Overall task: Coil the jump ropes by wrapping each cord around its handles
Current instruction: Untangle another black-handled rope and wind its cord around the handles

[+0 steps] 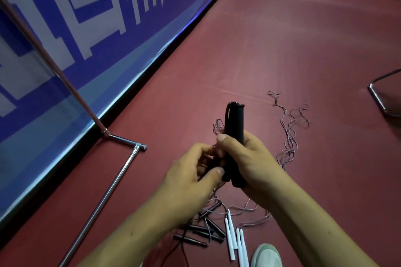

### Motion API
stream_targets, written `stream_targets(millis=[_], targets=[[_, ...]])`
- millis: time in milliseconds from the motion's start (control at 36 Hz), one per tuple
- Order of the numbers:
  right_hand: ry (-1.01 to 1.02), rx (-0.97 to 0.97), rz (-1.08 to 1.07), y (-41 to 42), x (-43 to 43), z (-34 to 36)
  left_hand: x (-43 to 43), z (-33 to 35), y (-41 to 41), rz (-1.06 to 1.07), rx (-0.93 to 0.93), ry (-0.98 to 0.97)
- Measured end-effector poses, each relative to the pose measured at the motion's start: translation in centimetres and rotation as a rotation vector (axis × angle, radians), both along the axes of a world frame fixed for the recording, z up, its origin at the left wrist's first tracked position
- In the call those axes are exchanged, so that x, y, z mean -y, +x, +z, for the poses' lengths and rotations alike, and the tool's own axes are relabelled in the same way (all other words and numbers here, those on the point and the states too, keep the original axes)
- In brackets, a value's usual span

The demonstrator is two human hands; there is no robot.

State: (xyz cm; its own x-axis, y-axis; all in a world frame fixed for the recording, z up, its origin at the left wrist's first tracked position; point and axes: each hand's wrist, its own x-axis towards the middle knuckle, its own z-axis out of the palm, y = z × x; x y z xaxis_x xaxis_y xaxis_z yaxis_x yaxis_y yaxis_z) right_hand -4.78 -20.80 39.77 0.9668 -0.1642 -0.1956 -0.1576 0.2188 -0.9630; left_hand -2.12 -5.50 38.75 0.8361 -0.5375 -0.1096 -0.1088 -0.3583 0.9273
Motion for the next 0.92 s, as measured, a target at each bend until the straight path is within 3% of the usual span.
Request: stream_targets(millis=[306,500,556,667,806,917], targets=[[0.062,0.063,0.059,-0.1,1.9,0.8,1.3,0.3,-0.6,0.122,0.064,0.027],[0.332,0.080,-0.242,1.0,0.6,1.2,1.5,0.6,-3.1,0.064,0.046,-0.072],[0.433,0.078,-0.279,1.1,0.3,1.5,1.8,0.4,-3.5,0.055,-0.040,-0.157],[0.691,0.062,-0.307,1.1,0.6,2.1,2.2,0.1,-3.6,-0.033,-0.532,-0.459],[0.903,0.025,-0.216,0.3,0.8,2.3,1.9,-0.7,-2.3,-0.118,-0.460,-0.372],[0.855,-0.031,-0.121,-0.4,1.0,2.1,1.4,-0.6,-1.4,-0.153,-0.341,-0.215]])
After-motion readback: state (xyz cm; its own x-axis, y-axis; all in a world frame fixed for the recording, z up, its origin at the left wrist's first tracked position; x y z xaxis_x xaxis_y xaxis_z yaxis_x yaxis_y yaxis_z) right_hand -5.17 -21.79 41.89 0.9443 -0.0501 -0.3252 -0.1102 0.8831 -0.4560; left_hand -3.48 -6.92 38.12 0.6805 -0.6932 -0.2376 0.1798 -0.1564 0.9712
